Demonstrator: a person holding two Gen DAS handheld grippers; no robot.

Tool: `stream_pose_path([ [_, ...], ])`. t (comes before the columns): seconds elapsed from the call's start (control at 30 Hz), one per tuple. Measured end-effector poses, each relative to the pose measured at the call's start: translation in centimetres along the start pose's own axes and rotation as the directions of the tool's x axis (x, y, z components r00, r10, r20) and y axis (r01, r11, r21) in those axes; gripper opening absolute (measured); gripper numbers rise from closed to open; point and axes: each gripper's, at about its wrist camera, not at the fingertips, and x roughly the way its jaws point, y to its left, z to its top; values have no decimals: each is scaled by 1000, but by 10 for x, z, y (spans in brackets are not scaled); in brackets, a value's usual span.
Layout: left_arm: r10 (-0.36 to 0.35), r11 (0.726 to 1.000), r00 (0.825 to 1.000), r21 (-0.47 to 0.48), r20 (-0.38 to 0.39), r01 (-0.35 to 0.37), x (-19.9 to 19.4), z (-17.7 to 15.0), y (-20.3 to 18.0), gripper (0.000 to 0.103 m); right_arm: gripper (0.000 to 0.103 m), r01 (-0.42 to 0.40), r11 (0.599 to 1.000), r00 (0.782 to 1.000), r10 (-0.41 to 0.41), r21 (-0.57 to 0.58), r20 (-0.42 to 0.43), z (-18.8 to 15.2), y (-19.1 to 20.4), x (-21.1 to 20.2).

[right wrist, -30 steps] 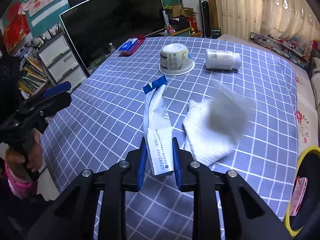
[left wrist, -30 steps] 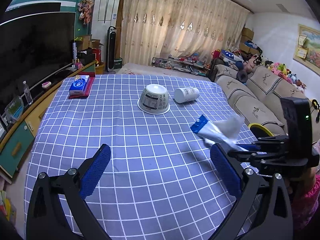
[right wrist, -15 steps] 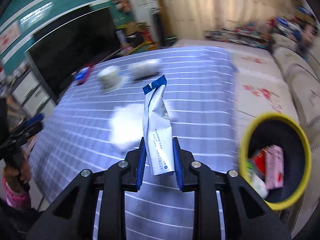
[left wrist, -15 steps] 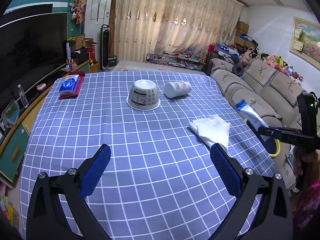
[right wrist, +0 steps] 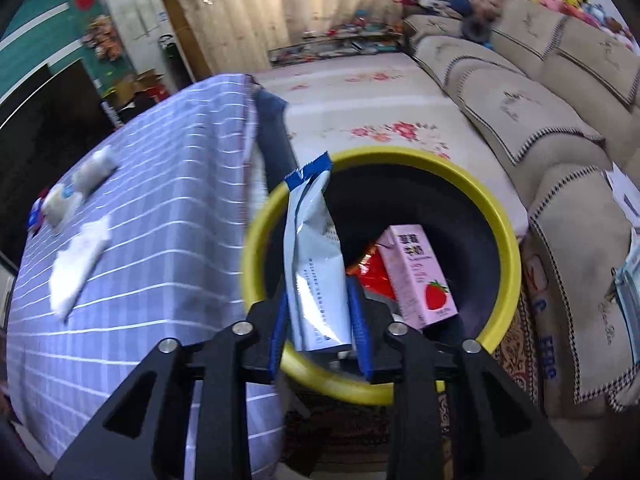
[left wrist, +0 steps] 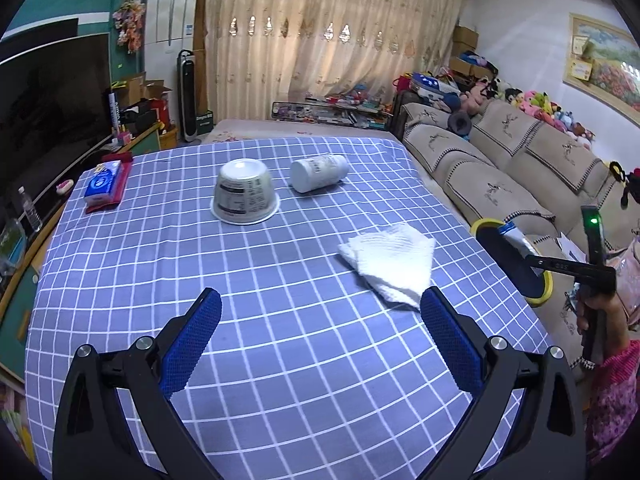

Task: Collect trash
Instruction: 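Carry the toothpaste tube to the bin and release it with the right gripper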

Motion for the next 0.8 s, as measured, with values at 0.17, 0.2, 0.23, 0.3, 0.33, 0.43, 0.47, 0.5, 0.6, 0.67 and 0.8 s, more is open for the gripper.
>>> stream_pose_path([
  [0.17,-7,1000,1000,28,-14,7,6,2,-11,98,47,50,997,999,-50,63,-11,-1,-21,14],
  [0.2,-8,999,1000,34,-17,8,7,2,-13,98,48,45,996,999,-44,71,-8,-2,-22,14],
  [0.23,-10,999,1000,38,-20,10,8,2,-15,98,48,38,996,999,-37,80,-4,-4,-24,12],
  [0.3,-17,999,999,51,-27,19,12,4,-19,98,49,36,996,999,-36,78,6,-8,-23,7],
  [0.33,-23,998,999,58,-32,25,15,5,-21,98,49,37,997,999,-37,74,10,-9,-22,5],
  [0.43,-41,995,998,85,-48,45,24,9,-30,98,53,24,997,999,-26,71,33,-12,-18,-6],
  [0.47,-46,994,998,95,-52,50,27,11,-33,98,53,15,997,999,-18,73,41,-13,-17,-11],
  [0.5,-51,993,997,107,-59,57,32,12,-37,98,53,7,997,999,-10,73,48,-14,-17,-15],
  [0.6,-75,987,993,137,-93,87,48,17,-50,98,54,-10,998,998,6,67,62,-13,-13,-23],
  [0.67,-96,981,989,156,-116,113,58,21,-59,98,54,-23,998,997,19,55,70,-14,-10,-28],
  [0.8,-126,969,977,188,-172,158,86,29,-77,98,55,-33,998,997,30,45,72,-16,-7,-31],
])
